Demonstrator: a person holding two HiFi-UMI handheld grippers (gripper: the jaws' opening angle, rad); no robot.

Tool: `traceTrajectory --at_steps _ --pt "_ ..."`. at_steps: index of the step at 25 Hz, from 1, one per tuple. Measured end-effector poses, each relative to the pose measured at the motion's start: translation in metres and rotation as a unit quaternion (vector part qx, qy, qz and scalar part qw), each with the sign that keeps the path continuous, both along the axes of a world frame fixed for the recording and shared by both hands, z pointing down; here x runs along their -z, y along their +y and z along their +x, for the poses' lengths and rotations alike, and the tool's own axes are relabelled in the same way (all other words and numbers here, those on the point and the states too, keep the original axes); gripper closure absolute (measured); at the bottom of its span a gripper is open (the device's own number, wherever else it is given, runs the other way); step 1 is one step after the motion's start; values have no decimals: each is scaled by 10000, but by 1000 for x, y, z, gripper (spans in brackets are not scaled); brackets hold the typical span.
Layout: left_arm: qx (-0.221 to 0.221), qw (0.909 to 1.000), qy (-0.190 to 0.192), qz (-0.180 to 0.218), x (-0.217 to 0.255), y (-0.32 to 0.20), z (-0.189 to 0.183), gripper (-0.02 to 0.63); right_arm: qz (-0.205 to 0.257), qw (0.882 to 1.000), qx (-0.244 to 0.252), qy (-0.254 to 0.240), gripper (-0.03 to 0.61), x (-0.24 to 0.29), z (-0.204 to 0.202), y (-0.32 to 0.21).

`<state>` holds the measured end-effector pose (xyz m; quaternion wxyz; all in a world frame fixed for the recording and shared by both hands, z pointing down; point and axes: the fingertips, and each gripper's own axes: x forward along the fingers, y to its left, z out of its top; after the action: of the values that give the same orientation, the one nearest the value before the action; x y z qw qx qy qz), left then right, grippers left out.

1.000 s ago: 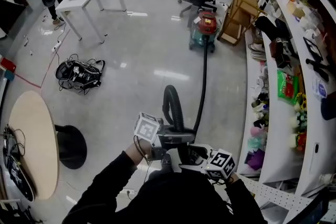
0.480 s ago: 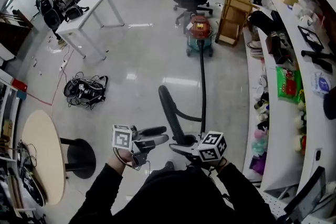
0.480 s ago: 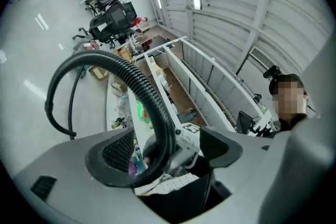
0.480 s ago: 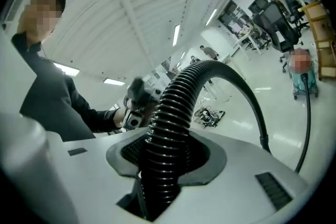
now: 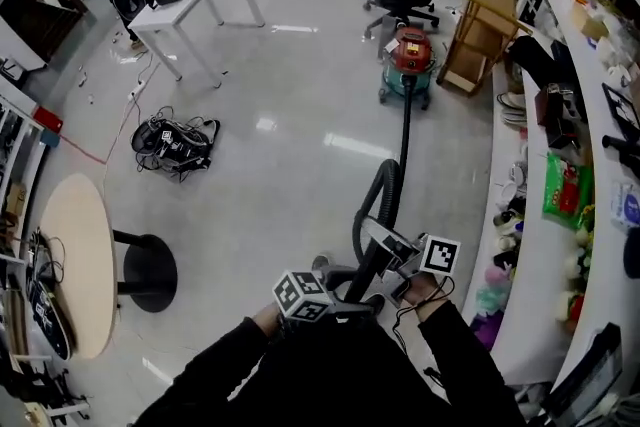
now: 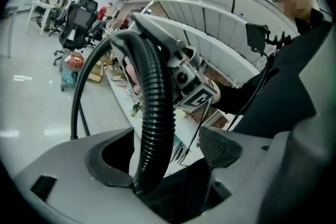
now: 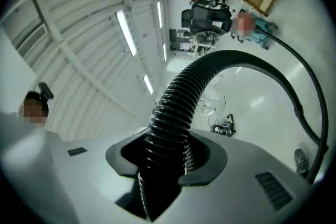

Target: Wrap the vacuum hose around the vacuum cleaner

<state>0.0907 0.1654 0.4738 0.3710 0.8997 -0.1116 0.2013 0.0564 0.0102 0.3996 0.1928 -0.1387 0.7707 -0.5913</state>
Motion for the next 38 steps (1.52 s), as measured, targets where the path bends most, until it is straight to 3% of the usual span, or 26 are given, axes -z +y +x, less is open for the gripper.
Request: traceTrajectory --at_steps 2,3,5,6,9,12,16,18,19,21,23,25,27,29,30,31,32,34,35,36,37,38 --pt "256 9995 188 -49 -10 -15 3 234 -371 9977 -469 -312 413 -3 8 -24" --pt "447 9986 268 116 -10 -27 -4 237 -545 9952 -697 -429 411 -5 13 -36" --pt "703 9942 428 690 2 -53 -24 423 -898 9871 -1128 -700 411 -8 21 -57" --pt "695 9920 487 934 12 -64 -33 428 -1025 9827 -1295 -842 411 -6 22 -65" --pt "388 9908 727 1075 36 -88 -61 431 -844 9813 -1408 -1000 386 13 8 -83" --pt "99 9908 1061 835 56 -112 -90 431 -474 9870 -1231 -917 264 33 -16 -99" --pt "379 9872 1546 126 80 -167 -127 431 -234 9949 -932 -317 261 21 -40 -97" --pt "471 9856 1613 -199 85 -196 -143 431 119 9976 -400 552 262 -4 -57 -72" --pt "489 9859 1567 -329 85 -210 -148 430 383 9933 -21 1090 261 -18 -68 -55" --pt "526 9861 1462 -590 84 -234 -154 430 1026 9708 749 2036 262 -36 -94 -22" --pt "622 9819 1536 -921 88 -256 -156 430 1735 9327 1405 2832 262 -46 -120 -1" --pt "783 9697 1834 -1412 97 -277 -154 428 2430 8875 1890 3429 261 -51 -144 7" --pt "968 9513 2162 -1973 106 -297 -148 425 2958 8497 2160 3792 262 -51 -164 3" --pt "1135 9366 2345 -2345 111 -316 -141 421 3150 8283 2127 4116 264 -50 -171 -16" --pt "1191 9328 2398 -2411 113 -326 -138 422 3111 8273 2052 4202 314 -51 -168 -28" --pt "1222 9324 2431 -2381 116 -334 -135 405 3012 8358 1974 4144 391 -50 -164 -39" --pt "1235 9370 2391 -2226 118 -341 -132 316 2894 8519 1900 3929 400 -46 -160 -48" --pt "1258 9591 1957 -1614 113 -357 -125 192 2683 8920 1732 3201 408 -30 -153 -66" --pt "1295 9682 1670 -1336 107 -365 -123 167 2542 9125 1613 2769 410 -21 -149 -77" --pt "1369 9718 1485 -1215 101 -374 -123 161 2330 9329 1459 2325 411 -13 -144 -91" --pt "1504 9694 1464 -1276 96 -382 -126 161 2034 9523 1276 1883 411 -7 -137 -108" --pt "1721 9610 1591 -1467 93 -391 -131 161 1678 9690 1080 1457 412 -2 -128 -126"
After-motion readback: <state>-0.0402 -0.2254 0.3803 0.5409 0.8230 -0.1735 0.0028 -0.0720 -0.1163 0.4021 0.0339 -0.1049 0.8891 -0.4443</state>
